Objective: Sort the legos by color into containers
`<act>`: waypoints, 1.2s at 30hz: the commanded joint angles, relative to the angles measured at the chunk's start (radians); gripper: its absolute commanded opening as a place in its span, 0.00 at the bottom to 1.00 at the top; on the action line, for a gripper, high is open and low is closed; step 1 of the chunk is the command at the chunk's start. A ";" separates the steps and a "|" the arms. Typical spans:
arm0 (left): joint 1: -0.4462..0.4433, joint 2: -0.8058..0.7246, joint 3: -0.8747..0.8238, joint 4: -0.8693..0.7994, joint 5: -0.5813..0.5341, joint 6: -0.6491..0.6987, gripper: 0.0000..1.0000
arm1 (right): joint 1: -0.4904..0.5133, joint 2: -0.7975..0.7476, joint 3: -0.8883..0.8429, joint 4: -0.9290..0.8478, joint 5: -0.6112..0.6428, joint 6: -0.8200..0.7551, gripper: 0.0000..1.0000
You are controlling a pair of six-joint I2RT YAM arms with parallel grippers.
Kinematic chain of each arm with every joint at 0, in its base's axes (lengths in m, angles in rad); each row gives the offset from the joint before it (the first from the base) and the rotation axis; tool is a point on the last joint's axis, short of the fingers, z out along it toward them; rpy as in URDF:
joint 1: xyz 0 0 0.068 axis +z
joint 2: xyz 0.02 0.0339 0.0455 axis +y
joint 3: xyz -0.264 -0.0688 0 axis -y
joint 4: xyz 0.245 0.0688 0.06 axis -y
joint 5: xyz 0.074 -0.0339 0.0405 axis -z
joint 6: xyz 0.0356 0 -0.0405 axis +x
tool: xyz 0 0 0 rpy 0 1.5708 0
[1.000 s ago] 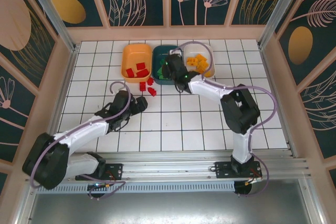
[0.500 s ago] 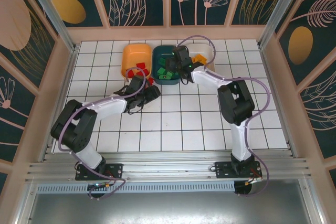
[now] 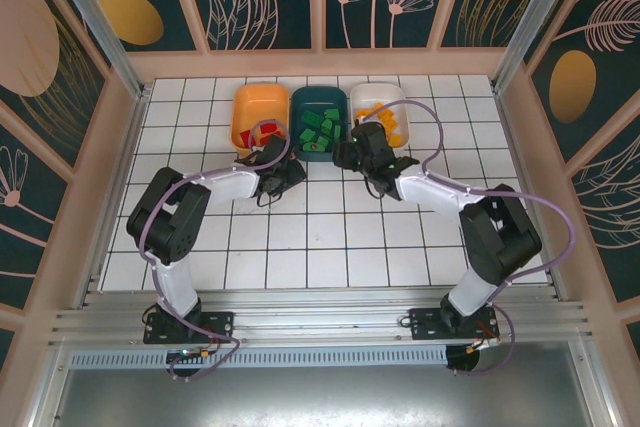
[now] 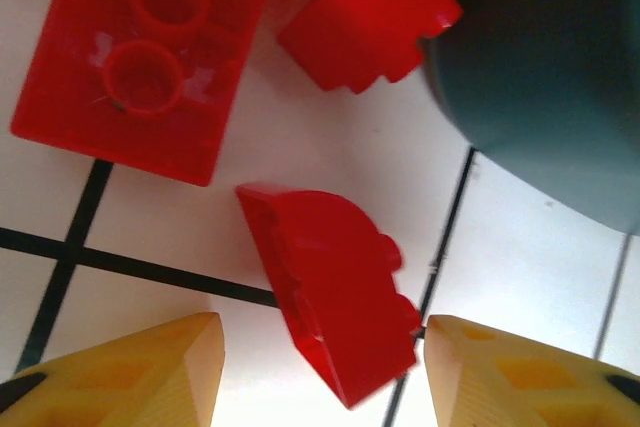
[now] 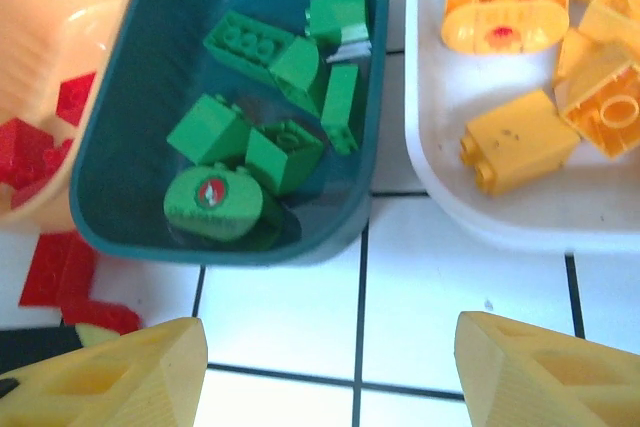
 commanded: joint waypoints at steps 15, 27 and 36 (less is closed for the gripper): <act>0.001 0.002 0.004 -0.101 -0.127 0.094 0.29 | -0.001 -0.142 -0.093 0.068 -0.016 0.022 0.66; -0.089 -0.142 -0.036 -0.140 -0.164 0.143 0.26 | -0.001 -0.180 -0.112 0.049 -0.001 0.017 0.65; -0.063 -0.185 0.171 -0.216 -0.160 0.326 0.22 | -0.001 -0.228 -0.133 0.015 0.005 0.011 0.64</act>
